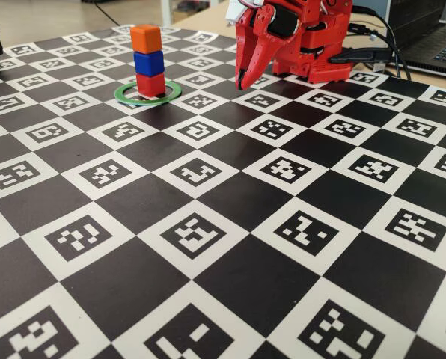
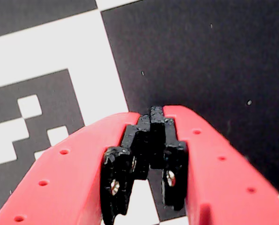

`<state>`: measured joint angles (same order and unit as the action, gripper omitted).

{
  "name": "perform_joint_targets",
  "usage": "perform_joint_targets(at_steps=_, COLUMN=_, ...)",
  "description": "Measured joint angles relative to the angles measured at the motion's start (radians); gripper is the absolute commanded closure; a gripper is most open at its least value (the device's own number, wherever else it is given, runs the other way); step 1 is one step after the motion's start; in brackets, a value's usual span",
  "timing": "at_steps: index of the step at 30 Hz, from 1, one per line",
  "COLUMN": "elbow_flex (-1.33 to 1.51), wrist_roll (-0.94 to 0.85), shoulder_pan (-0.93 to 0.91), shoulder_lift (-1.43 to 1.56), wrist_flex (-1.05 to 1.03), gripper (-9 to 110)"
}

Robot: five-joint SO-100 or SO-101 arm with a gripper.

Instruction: Grab the red cube then put it in the green circle then put the blue cube on top and finally the orange cube on top

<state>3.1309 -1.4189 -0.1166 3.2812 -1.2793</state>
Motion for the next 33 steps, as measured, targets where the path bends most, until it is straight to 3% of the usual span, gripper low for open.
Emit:
perform_joint_targets(at_steps=8, elbow_flex=0.0, wrist_roll=-0.127, shoulder_pan=0.0, shoulder_lift=0.026, wrist_flex=-0.008, gripper=107)
perform_joint_targets(at_steps=33, elbow_flex=0.0, wrist_roll=-0.127, shoulder_pan=0.0, shoulder_lift=0.026, wrist_flex=-0.009, gripper=107)
